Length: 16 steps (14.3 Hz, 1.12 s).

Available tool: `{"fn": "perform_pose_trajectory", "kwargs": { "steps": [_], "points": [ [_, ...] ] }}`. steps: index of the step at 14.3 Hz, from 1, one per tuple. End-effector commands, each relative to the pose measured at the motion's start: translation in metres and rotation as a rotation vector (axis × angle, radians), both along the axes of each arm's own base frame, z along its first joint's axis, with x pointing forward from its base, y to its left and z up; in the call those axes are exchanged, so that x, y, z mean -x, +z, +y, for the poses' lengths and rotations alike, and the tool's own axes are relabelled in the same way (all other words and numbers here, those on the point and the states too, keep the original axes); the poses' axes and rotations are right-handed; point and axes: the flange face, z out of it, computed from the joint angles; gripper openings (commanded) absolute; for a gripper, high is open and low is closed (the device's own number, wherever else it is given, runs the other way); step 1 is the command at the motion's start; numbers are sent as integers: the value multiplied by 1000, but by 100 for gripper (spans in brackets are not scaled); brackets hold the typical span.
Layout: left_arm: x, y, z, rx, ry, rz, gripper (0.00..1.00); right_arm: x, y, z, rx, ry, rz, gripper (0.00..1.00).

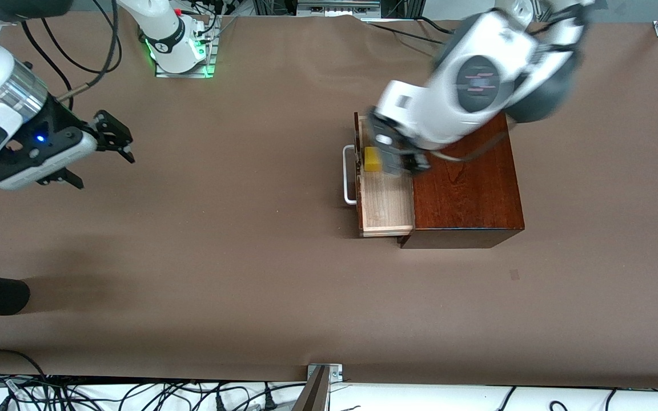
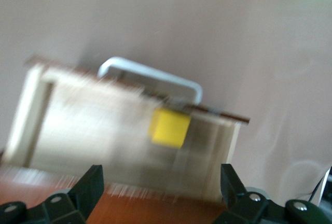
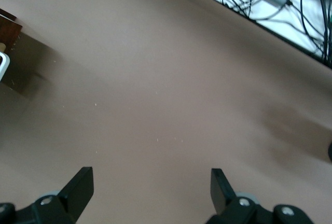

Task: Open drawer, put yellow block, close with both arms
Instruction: 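Lower the left gripper against the drawer front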

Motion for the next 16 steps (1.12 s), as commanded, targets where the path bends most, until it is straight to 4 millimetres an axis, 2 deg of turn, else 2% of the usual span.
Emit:
{"fn": "perform_pose_trajectory", "kwargs": {
  "steps": [1, 2, 3, 5, 8, 9, 11, 14, 16],
  "points": [
    [23, -45, -74, 50, -134, -31, 100, 29, -12, -24, -15, -53, 38, 100],
    [33, -57, -96, 66, -157, -59, 100, 32, -17, -33, -13, -82, 40, 100],
    [41, -80, -113, 74, -171, -70, 100, 35, -21, -38, -10, -116, 49, 100],
    [39, -118, -126, 71, -175, -94, 100, 36, -26, -45, -6, -163, 63, 100],
    [53, -152, -141, 30, -129, -61, 100, 35, -43, -53, 27, -228, 80, 100],
    [53, -155, -140, 13, -120, -67, 100, 34, -50, -55, 30, -248, 79, 100],
    [46, -152, -132, -67, -196, -155, 100, 32, -50, -56, 32, -250, 58, 100],
    [46, -171, -117, -111, -203, -135, 100, 27, -51, -68, 44, -259, 51, 100],
    [45, -181, -101, -141, -195, -107, 100, 23, -46, -69, 57, -255, 46, 100]
  ]
}}
